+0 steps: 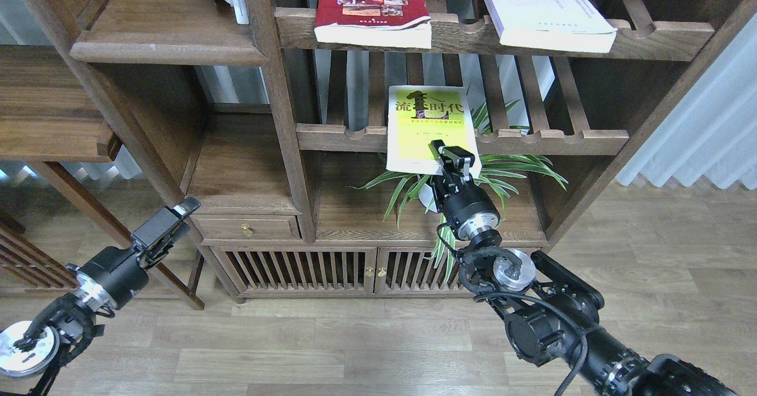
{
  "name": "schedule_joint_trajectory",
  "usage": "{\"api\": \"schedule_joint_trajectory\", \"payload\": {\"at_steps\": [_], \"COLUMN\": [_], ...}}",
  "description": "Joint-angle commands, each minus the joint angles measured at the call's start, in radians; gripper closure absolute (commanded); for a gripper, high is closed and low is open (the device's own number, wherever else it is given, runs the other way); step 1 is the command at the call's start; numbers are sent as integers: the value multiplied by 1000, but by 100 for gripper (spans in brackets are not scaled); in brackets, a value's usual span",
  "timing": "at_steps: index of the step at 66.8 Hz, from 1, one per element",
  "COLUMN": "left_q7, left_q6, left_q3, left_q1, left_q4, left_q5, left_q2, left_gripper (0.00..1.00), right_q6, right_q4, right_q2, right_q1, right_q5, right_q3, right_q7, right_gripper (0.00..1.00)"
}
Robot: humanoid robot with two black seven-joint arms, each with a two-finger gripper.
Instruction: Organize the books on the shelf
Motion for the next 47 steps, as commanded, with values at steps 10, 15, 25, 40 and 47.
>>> {"api": "schedule_joint_trajectory", "payload": {"at_steps": [10, 15, 25, 40, 47], "left_q7": [0, 0, 0, 0, 0], "left_q6": [0, 0, 0, 0, 0], "left_q3": [-21, -30, -46, -47, 5], "left_q1": [8, 8, 8, 21, 83], "left_q4": [12, 14, 14, 32, 32], "left_q5": [0, -3, -66, -112, -117], "left_q2": [-1, -8, -32, -40, -41], "left_gripper": [0, 0, 0, 0, 0], "right_q6": [52, 52, 52, 52, 52], "right_q4": [147, 204, 275, 298, 296], "right_q2": [0, 0, 0, 0, -34], "right_q1": [-141, -210, -337, -493, -523], "right_q5": [-34, -80, -152, -233, -262], "right_q3": [-18, -10, -15, -27, -76], "right_q7": [-5, -5, -6, -8, -8], "right_gripper": [97, 98, 98, 98, 98]}}
